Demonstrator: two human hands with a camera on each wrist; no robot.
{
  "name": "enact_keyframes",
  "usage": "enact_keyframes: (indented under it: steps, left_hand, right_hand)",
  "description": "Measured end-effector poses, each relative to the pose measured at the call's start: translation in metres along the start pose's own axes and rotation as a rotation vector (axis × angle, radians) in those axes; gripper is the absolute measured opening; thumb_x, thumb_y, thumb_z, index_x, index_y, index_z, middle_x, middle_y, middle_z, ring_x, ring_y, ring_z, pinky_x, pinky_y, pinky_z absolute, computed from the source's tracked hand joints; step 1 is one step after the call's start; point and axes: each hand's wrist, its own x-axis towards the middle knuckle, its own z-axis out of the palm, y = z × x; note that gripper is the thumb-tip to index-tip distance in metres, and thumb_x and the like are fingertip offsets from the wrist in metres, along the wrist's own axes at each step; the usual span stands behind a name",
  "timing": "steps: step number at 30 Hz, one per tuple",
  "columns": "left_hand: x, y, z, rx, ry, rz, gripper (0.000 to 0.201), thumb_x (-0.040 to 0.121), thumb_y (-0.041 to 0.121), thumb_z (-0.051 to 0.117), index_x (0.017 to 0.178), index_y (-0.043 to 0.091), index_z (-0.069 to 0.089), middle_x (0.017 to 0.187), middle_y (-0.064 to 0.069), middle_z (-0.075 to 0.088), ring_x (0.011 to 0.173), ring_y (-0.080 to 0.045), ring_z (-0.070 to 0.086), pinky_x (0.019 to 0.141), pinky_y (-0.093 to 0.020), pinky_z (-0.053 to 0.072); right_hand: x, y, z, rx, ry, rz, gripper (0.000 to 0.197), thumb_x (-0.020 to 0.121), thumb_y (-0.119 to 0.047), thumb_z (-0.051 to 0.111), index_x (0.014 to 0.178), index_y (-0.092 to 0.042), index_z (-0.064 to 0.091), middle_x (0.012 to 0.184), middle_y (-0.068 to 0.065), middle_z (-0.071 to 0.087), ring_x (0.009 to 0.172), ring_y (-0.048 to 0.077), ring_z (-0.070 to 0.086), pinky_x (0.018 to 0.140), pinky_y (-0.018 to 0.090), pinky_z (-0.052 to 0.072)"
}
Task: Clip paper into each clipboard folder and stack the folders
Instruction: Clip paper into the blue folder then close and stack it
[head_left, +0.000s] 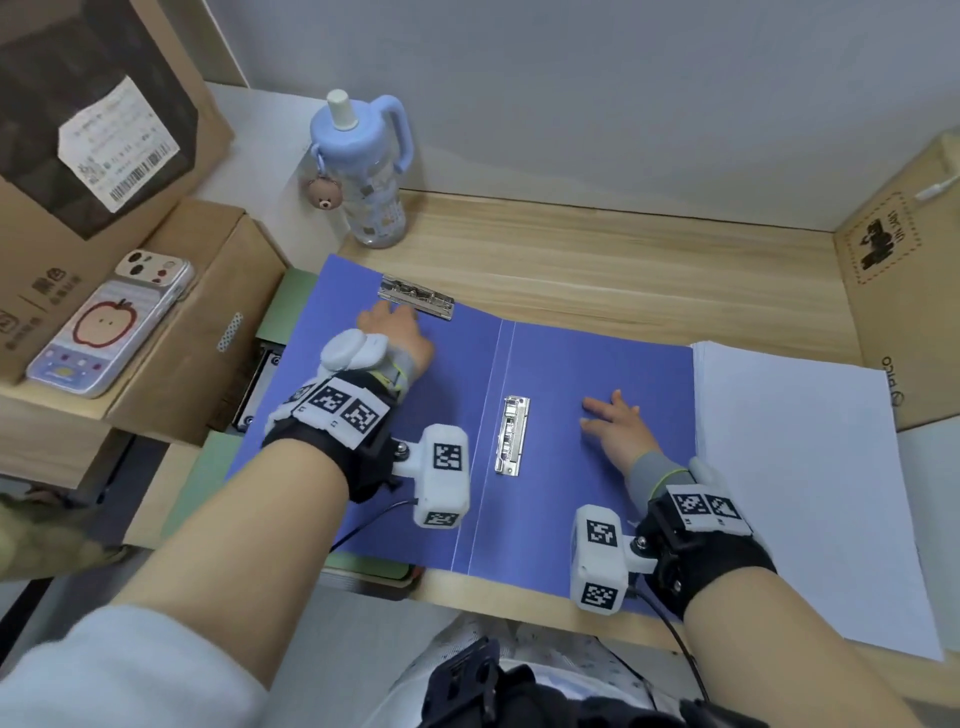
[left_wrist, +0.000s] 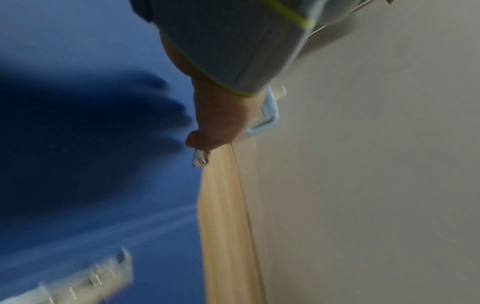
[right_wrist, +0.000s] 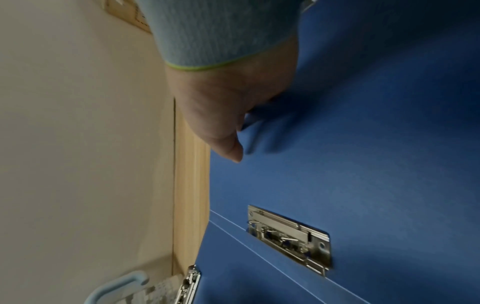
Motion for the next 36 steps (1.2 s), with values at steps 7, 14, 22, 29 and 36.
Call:
enact_keyframes:
  steps: [7, 14, 22, 29, 36]
  left_hand:
    - [-0.047, 0.1, 0.037, -0.6, -0.377, 0.039, 0.06, 0.088, 0.017, 0.058, 0.143, 0.013, 0.034, 0.14, -0.011, 0.047, 0.127, -0.027, 0.049, 0.107, -0.034, 0.038]
    - [-0.092, 0.163, 0.089, -0.789, -0.773, -0.01, 0.008, 0.098, 0.019, 0.044, 0.097, 0.019, 0.052, 0.087, 0.0, 0.053, 0.073, -0.012, 0.052, 0.061, -0.022, 0.034]
    - [-0.113, 0.19, 0.129, -0.959, -0.834, -0.154, 0.045, 0.1, 0.043, 0.032, 0.13, 0.013, 0.048, 0.11, -0.002, 0.051, 0.097, -0.016, 0.049, 0.081, -0.032, 0.039]
    - [-0.119, 0.201, 0.136, -1.039, -0.862, -0.205, 0.048, 0.101, 0.045, 0.026, 0.13, 0.013, 0.047, 0.116, -0.005, 0.051, 0.099, -0.017, 0.048, 0.085, -0.031, 0.037]
    - [-0.116, 0.2, 0.14, -1.04, -0.83, -0.239, 0.048, 0.1, 0.047, 0.027, 0.126, 0.013, 0.05, 0.11, -0.003, 0.053, 0.102, -0.02, 0.05, 0.093, -0.037, 0.038]
  right_hand:
    - [-0.015, 0.006, -0.037, 0.366, 0.189, -0.022, 0.039, 0.095, -0.007, 0.048, 0.133, -0.012, 0.052, 0.141, 0.006, 0.048, 0.114, 0.014, 0.047, 0.085, 0.018, 0.035]
    - [-0.024, 0.047, -0.093, 0.416, 0.405, 0.006, 0.042, 0.093, -0.007, 0.05, 0.135, -0.012, 0.048, 0.142, 0.007, 0.045, 0.134, 0.019, 0.039, 0.098, 0.023, 0.033]
    - [-0.029, 0.125, -0.164, 0.382, 0.701, 0.263, 0.06, 0.086, -0.015, 0.062, 0.142, -0.013, 0.039, 0.153, 0.006, 0.026, 0.135, 0.03, 0.038, 0.11, 0.046, 0.034]
    - [-0.031, 0.155, -0.178, 0.281, 0.639, 0.364, 0.067, 0.087, -0.015, 0.059, 0.146, -0.008, 0.03, 0.154, 0.008, 0.027, 0.139, 0.029, 0.033, 0.11, 0.039, 0.029]
    - [-0.029, 0.16, -0.16, 0.197, 0.588, 0.391, 0.071, 0.085, -0.021, 0.053, 0.149, -0.014, 0.022, 0.157, -0.001, 0.015, 0.145, 0.023, 0.018, 0.116, 0.044, 0.023]
